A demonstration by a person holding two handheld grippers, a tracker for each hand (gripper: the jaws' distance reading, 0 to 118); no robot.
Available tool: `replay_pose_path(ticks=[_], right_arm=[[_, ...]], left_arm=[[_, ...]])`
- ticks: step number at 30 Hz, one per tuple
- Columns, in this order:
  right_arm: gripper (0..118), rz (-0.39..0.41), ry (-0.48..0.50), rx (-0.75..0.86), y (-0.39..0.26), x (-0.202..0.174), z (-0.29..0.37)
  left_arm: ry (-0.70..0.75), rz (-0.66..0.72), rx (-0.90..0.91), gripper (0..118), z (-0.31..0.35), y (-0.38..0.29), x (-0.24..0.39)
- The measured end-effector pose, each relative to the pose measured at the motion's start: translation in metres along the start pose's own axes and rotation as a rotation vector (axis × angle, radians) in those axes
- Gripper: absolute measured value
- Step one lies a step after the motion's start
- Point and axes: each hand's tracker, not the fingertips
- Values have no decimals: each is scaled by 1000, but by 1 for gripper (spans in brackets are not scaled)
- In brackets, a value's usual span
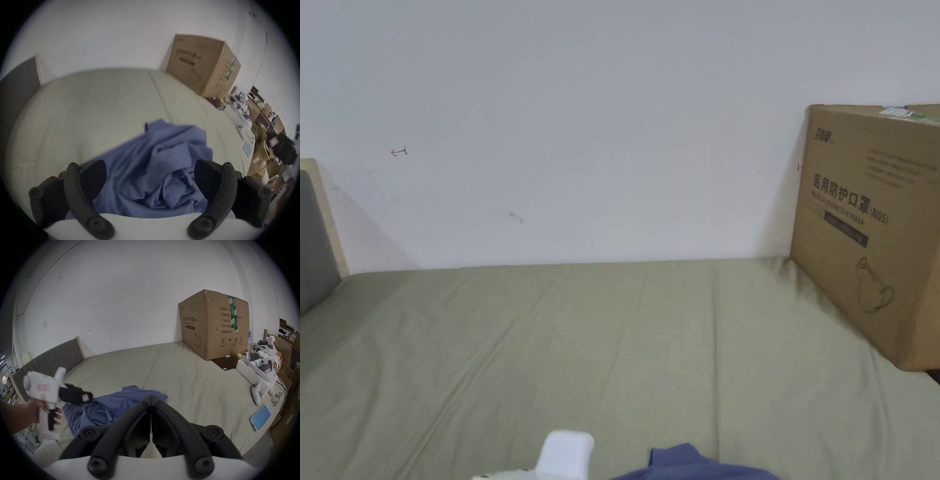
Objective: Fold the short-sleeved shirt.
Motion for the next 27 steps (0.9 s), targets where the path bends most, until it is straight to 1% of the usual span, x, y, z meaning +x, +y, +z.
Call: replay_pose_path(ticks=[2, 3, 4, 6, 7, 8, 9, 11, 13, 14, 18, 20, 21, 22, 23, 25, 26, 27], right_arm=[[0, 6, 20, 30, 6, -7, 5], [0, 8, 29, 57, 10, -10, 8], [0, 13, 33, 86, 13, -13, 11], [0, 27, 35, 164, 16, -20, 17], [0, 37, 29, 194, 16, -23, 19], [0, 48, 16, 223, 15, -27, 21], [0, 53, 7, 247, 14, -31, 23], [0, 57, 3, 278, 10, -38, 26], [0, 61, 1, 289, 9, -44, 28], [0, 62, 4, 289, 9, -46, 28], [0, 68, 34, 273, 12, -51, 27], [0, 75, 37, 268, 13, -53, 27], [0, 77, 41, 265, 13, -53, 27], [0, 77, 46, 261, 14, -53, 27], [0, 78, 48, 256, 15, -53, 27], [0, 82, 60, 226, 17, -53, 24], [0, 85, 88, 165, 18, -51, 20], [0, 70, 121, 109, 18, -48, 16]], left_arm=[[49, -26, 133, 111, 46, 8, -2], [70, -27, 190, 106, 70, 9, -4], [86, -16, 248, 91, 91, 7, -6], [129, 33, 443, 12, 139, -12, -7], [193, 53, 506, 0, 153, -21, -6], [309, 58, 578, 0, 168, -35, -4], [371, 64, 647, 0, 181, -49, -1], [422, 70, 711, 0, 199, -68, -3], [489, 67, 705, 0, 205, -82, -3], [511, 72, 706, 0, 207, -87, -5], [522, 94, 666, 0, 213, -92, -14], [528, 130, 723, 0, 222, -88, -20], [513, 138, 714, 0, 221, -80, -25], [503, 162, 666, 0, 219, -69, -36], [484, 187, 532, 0, 211, -54, -53], [456, 262, 98, 0, 180, -26, -90], [328, 296, -93, 0, 160, -23, -111], [167, 316, -141, 0, 145, -32, -126]])
